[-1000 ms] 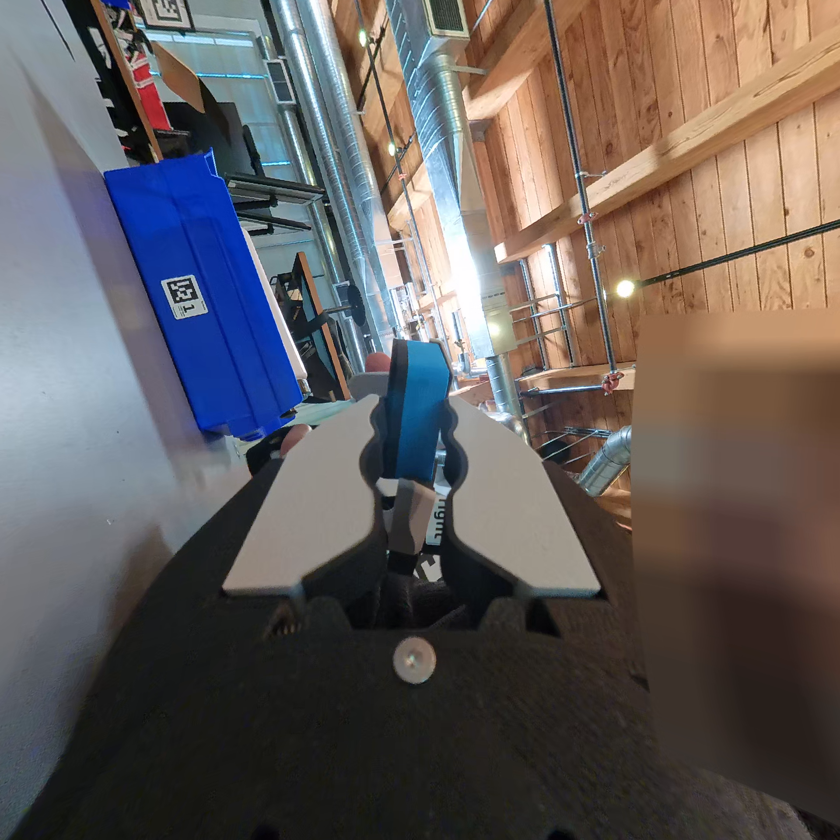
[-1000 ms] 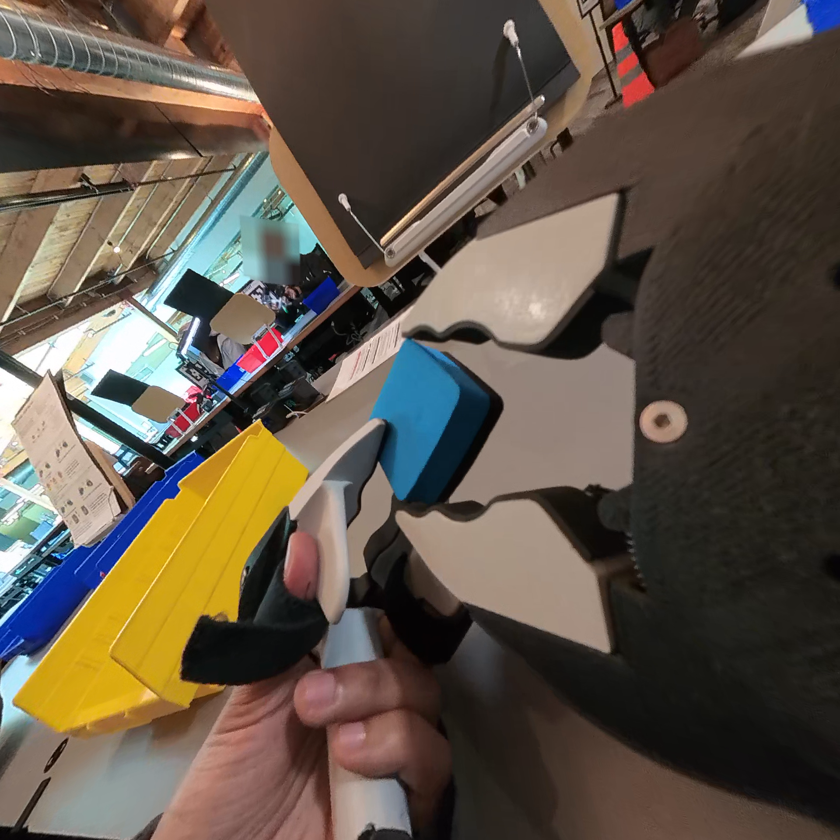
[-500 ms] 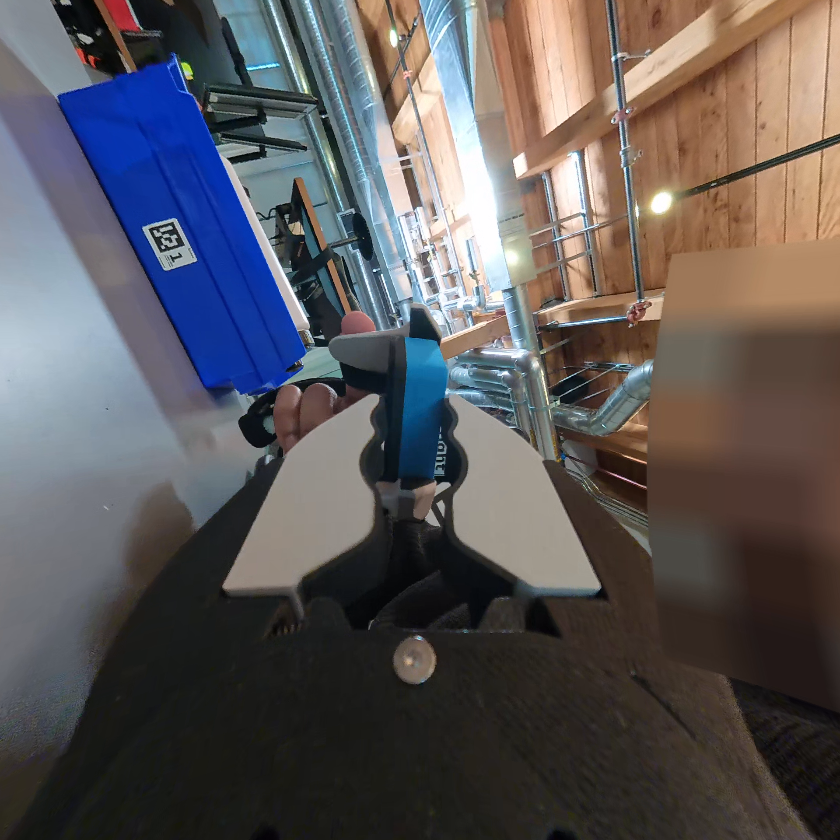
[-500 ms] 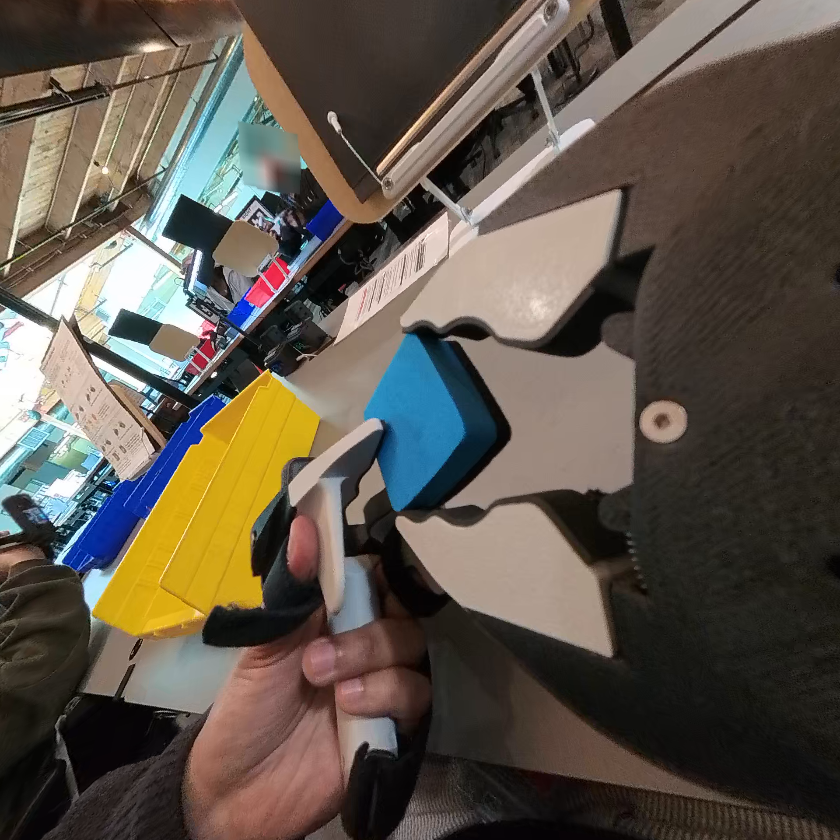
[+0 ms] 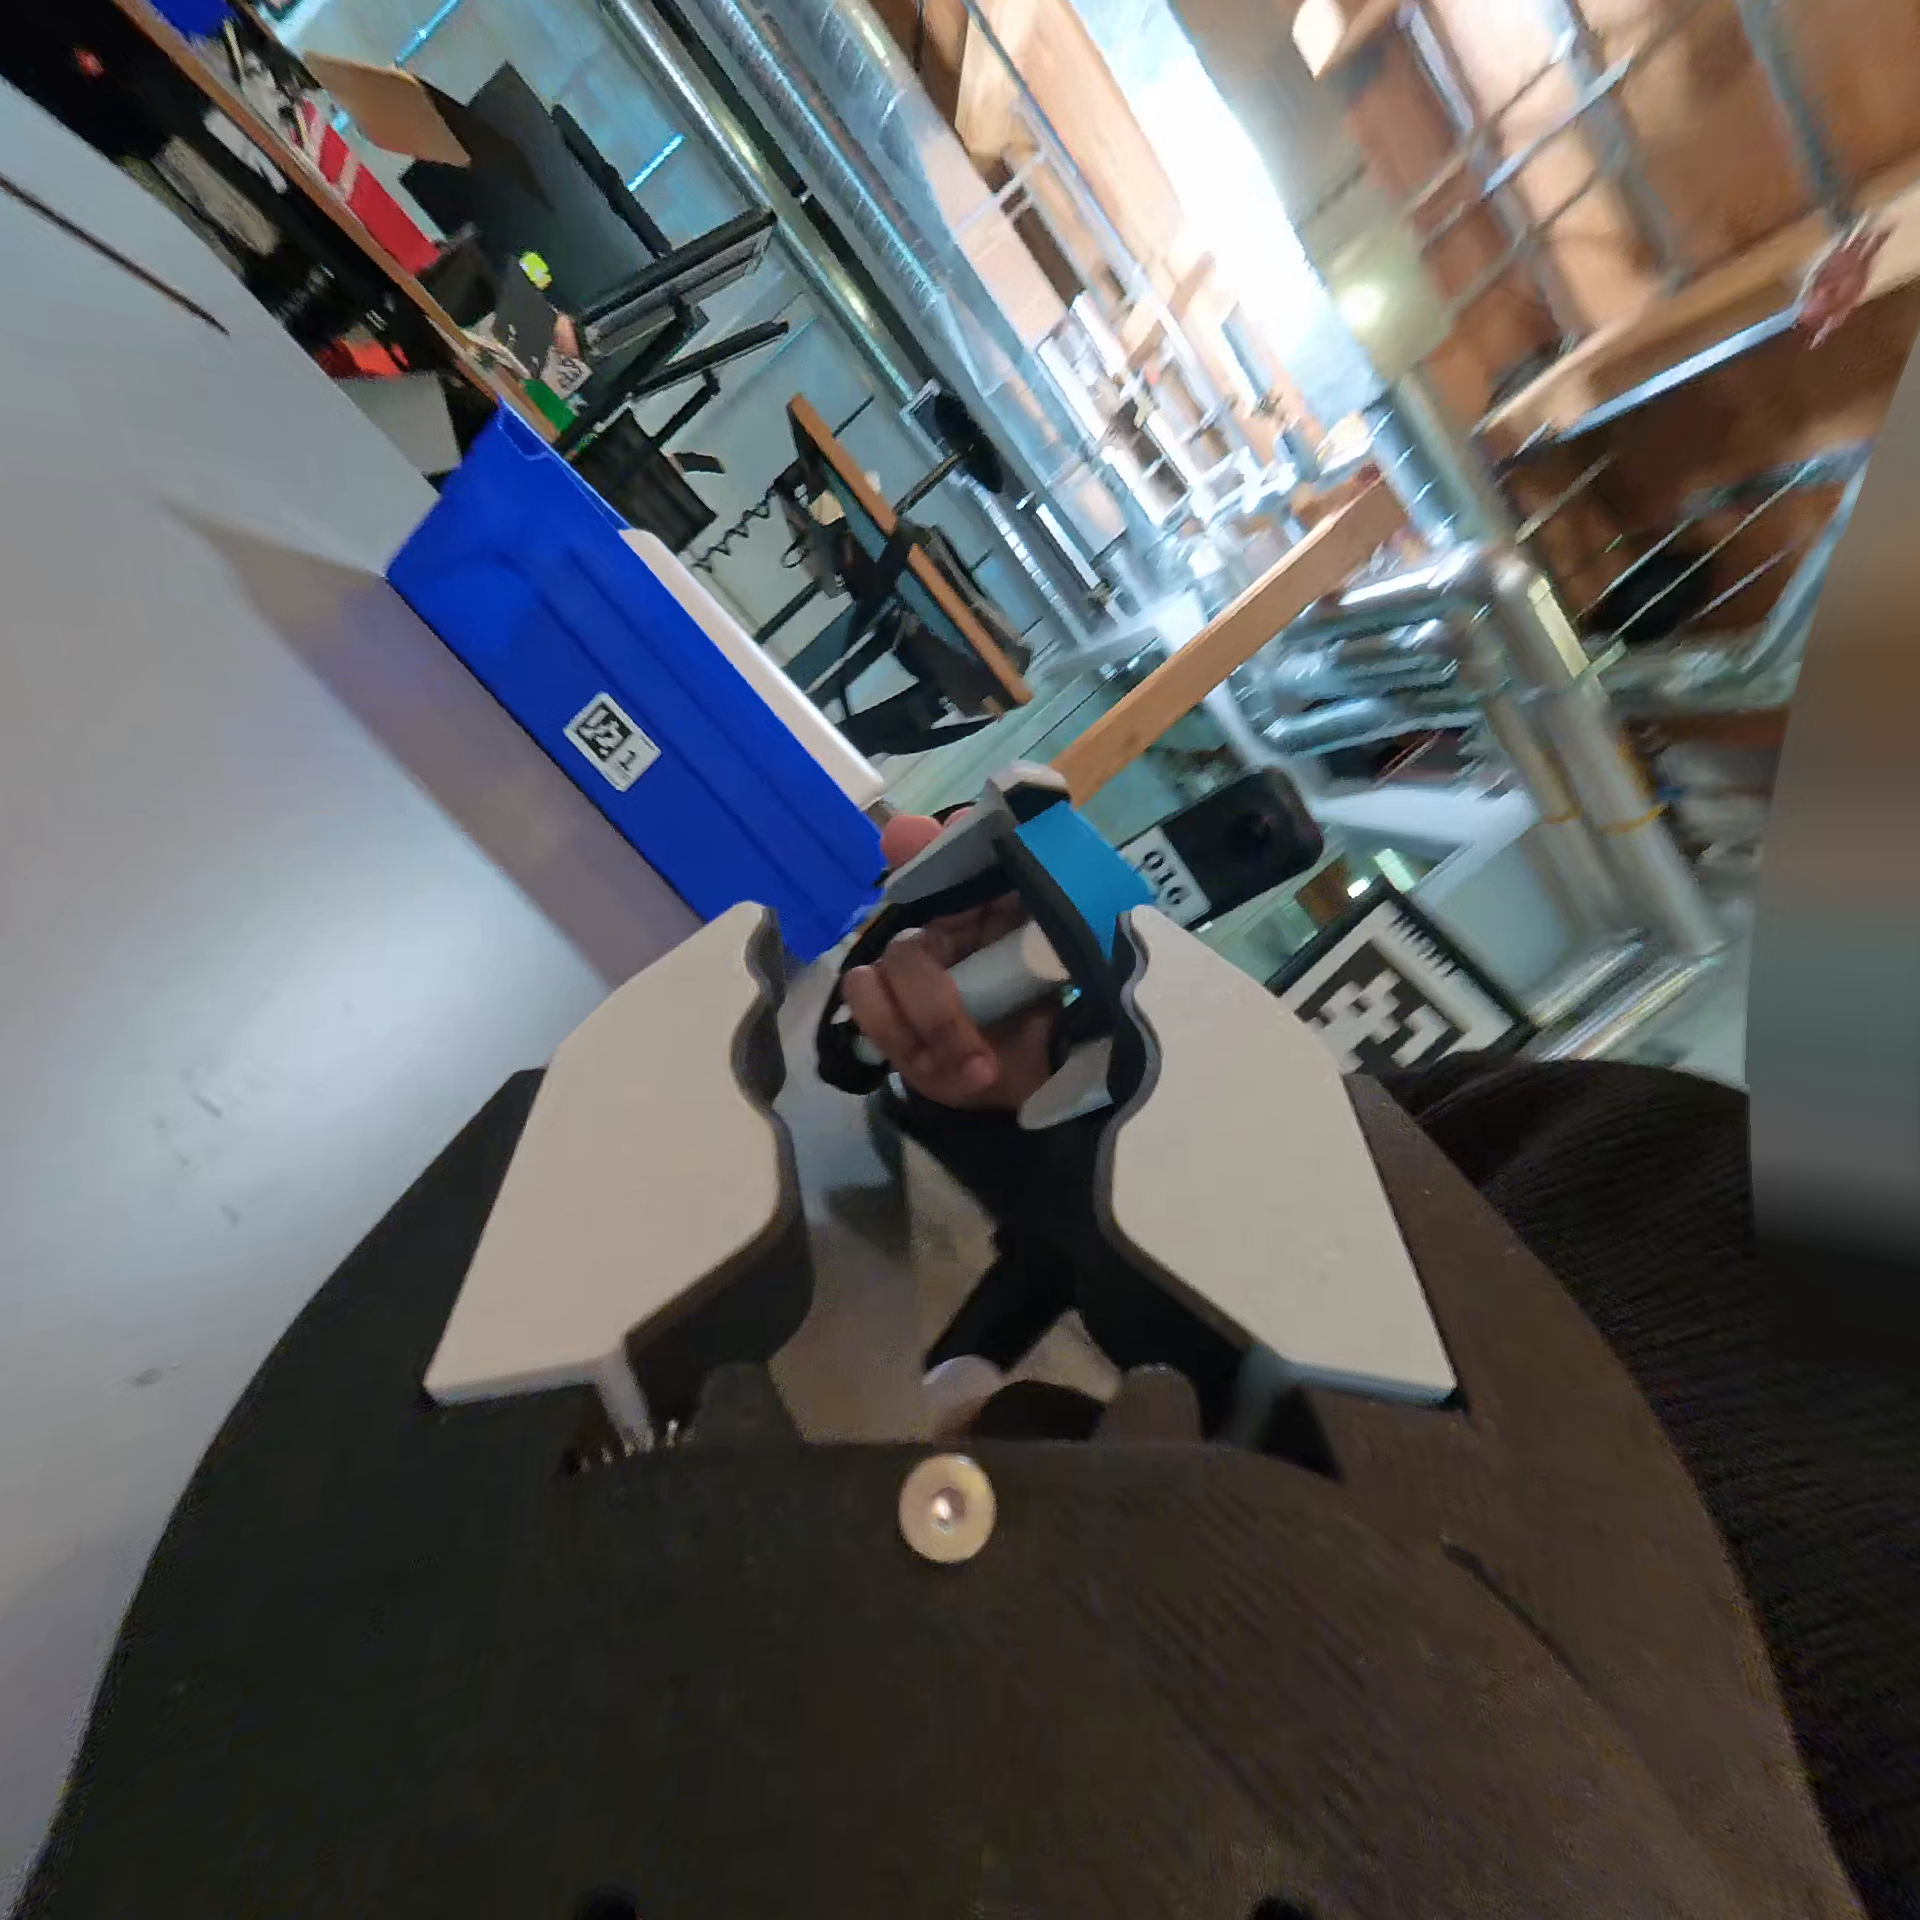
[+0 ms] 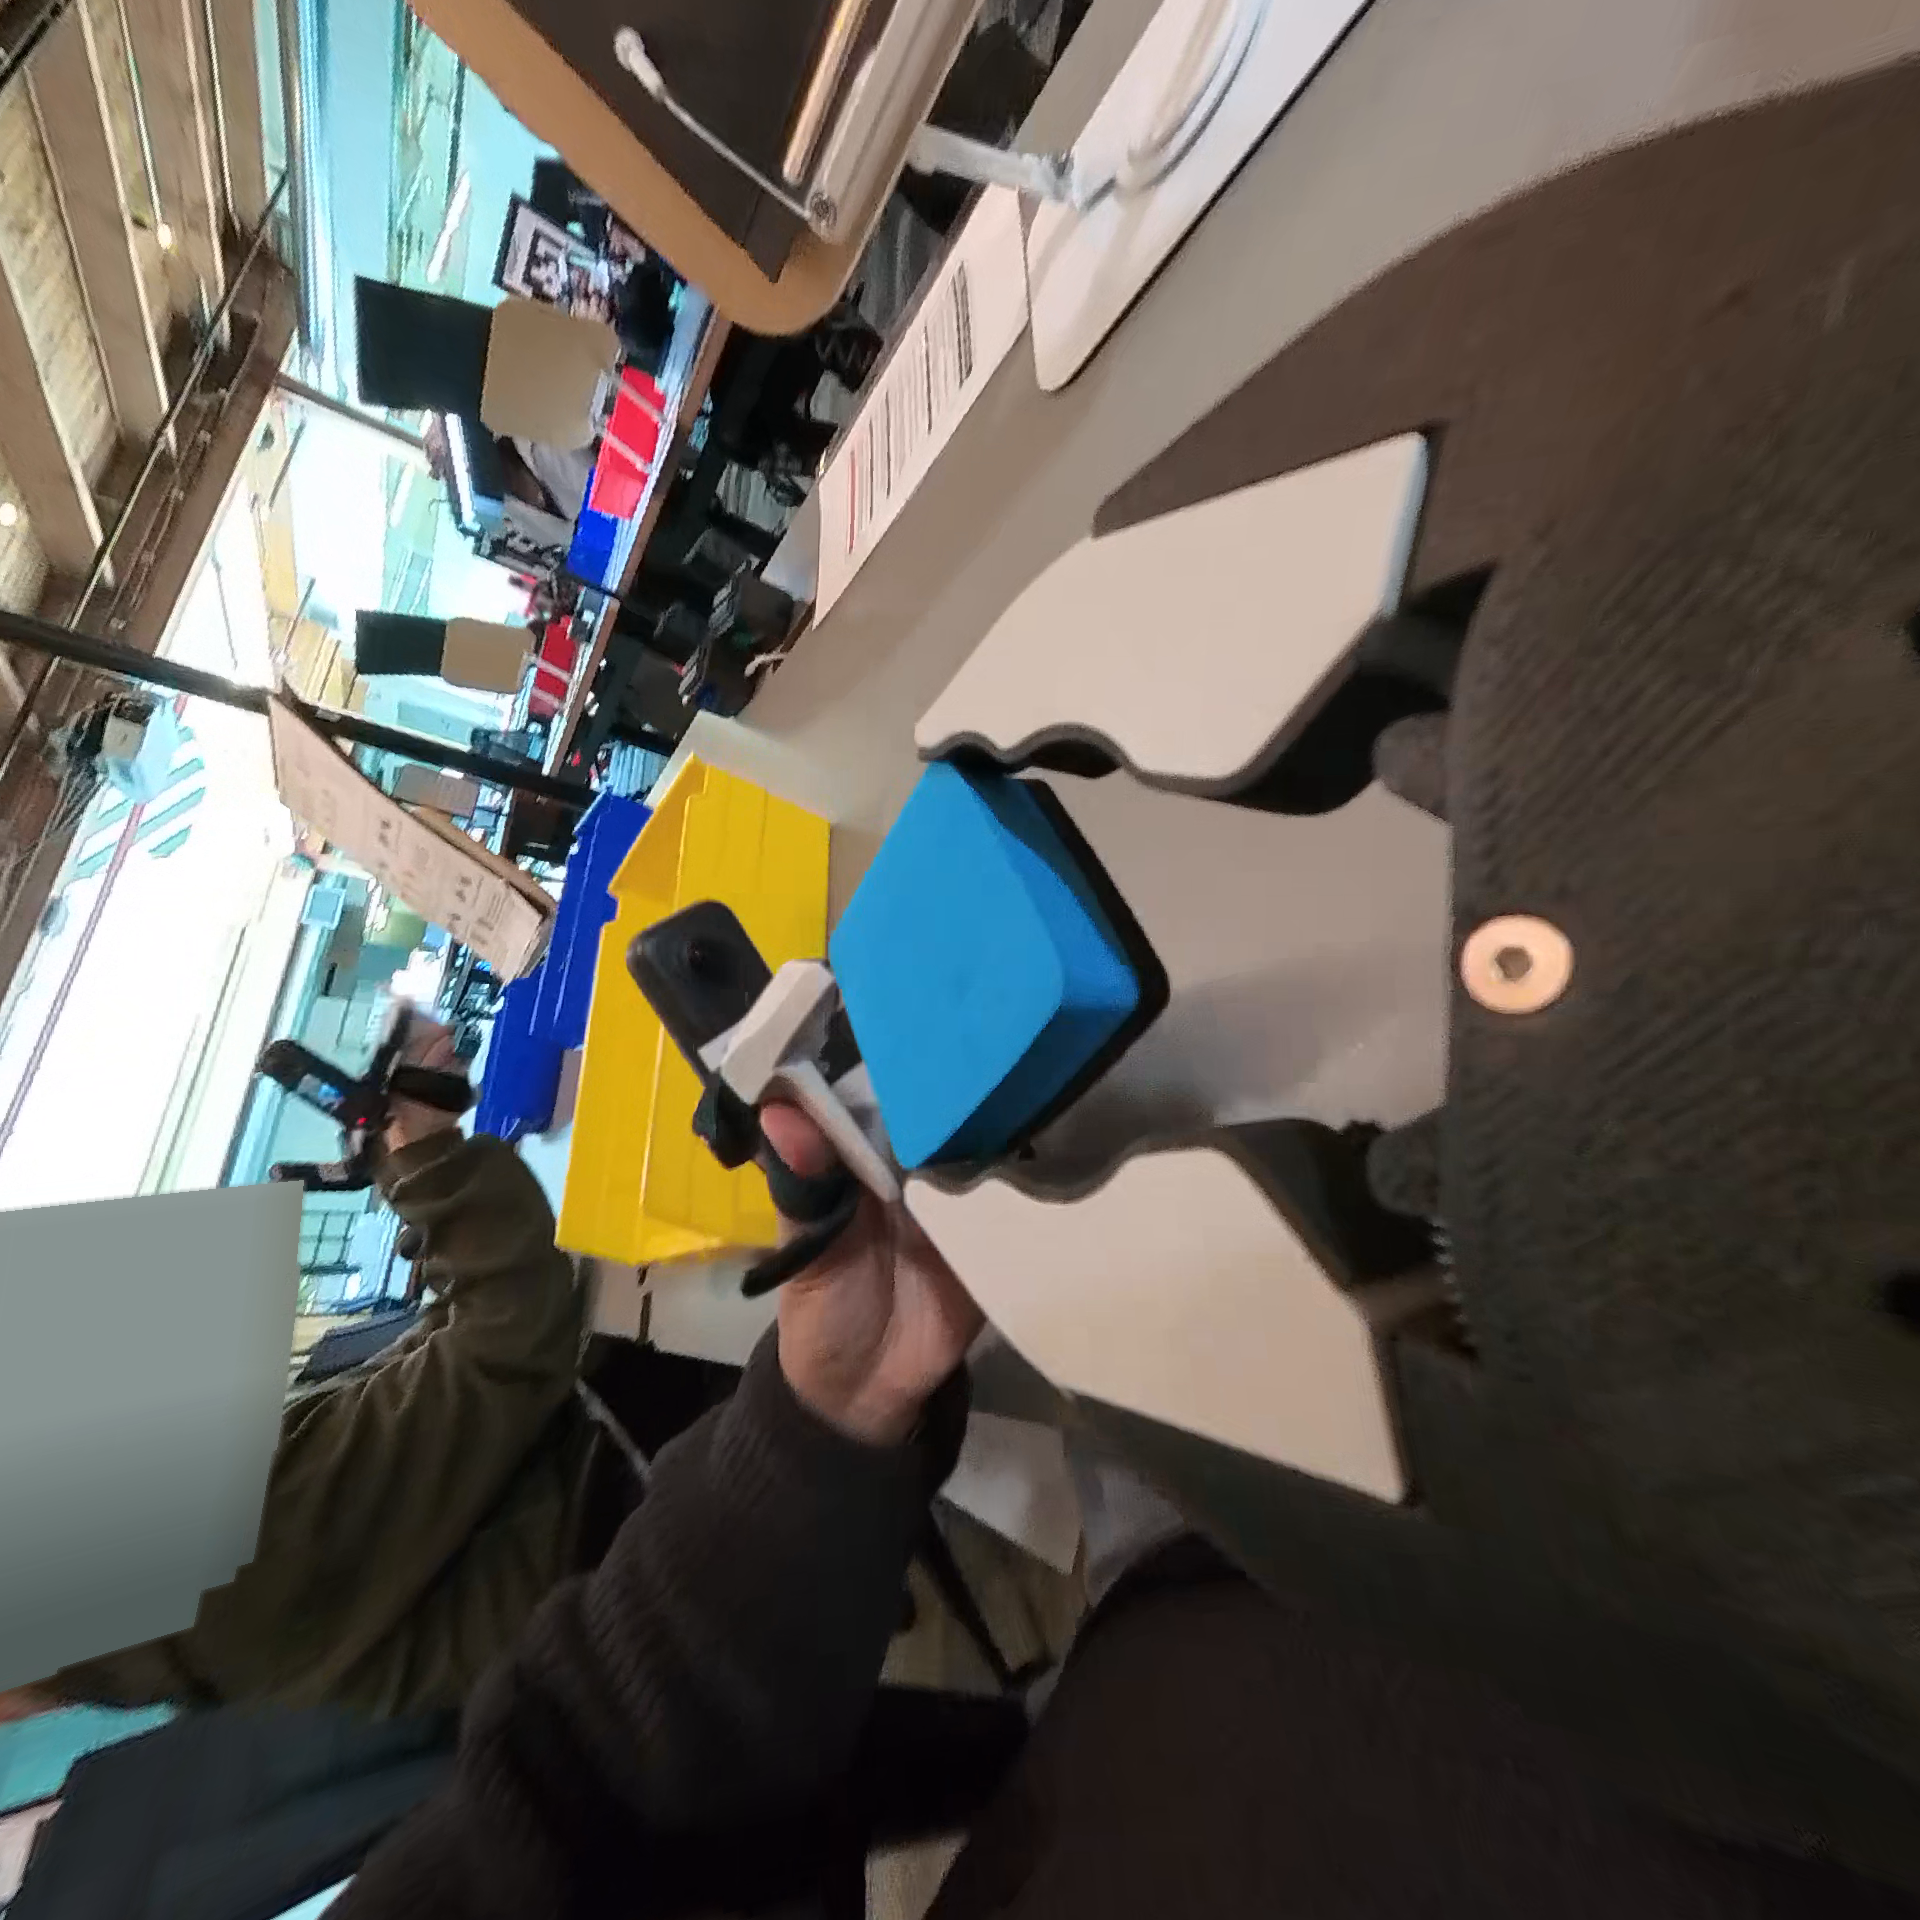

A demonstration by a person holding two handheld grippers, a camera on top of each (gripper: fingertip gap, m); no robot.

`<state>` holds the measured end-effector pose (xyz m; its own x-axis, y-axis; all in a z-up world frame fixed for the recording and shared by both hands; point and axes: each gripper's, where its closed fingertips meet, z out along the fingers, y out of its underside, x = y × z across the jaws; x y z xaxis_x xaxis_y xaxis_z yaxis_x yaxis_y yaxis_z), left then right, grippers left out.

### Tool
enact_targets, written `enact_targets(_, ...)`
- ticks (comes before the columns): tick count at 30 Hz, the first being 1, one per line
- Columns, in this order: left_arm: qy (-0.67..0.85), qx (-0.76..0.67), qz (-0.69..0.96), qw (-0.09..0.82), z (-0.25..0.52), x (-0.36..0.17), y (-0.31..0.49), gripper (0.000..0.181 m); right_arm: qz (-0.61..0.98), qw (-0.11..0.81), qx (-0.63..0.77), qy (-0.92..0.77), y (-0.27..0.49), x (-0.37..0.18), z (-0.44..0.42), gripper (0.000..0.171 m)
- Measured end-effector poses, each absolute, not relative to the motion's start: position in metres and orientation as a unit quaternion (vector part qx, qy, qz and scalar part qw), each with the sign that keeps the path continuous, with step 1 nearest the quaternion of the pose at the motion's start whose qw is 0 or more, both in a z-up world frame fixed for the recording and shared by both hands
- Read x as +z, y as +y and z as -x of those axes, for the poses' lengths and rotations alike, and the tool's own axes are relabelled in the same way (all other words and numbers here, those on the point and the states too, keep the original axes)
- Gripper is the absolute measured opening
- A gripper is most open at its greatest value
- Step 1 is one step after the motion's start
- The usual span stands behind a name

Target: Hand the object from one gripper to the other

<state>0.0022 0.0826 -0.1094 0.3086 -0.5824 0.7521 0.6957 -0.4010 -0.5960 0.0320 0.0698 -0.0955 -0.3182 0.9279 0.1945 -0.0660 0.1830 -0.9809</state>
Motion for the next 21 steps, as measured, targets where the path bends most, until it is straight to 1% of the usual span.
enact_targets(6,0.054,-0.465,0.656,0.593,-0.012,-0.109,0.08,0.065,0.344,0.459,0.535,-0.621,0.065,-0.096,-0.034,0.073)
enact_targets(11,0.1,-0.447,0.653,0.603,-0.022,-0.104,0.074,0.069,0.327,0.48,0.512,-0.633,0.062,-0.097,-0.033,0.072)
enact_targets(14,0.117,-0.434,0.642,0.621,-0.023,-0.098,0.072,0.076,0.333,0.478,0.512,-0.631,0.064,-0.098,-0.033,0.072)
enact_targets(17,0.135,-0.425,0.633,0.632,-0.025,-0.093,0.069,0.08,0.351,0.477,0.509,-0.625,0.07,-0.099,-0.031,0.072)
enact_targets(21,0.15,-0.418,0.634,0.633,-0.03,-0.093,0.067,0.082,0.388,0.463,0.498,-0.623,0.08,-0.108,-0.026,0.072)
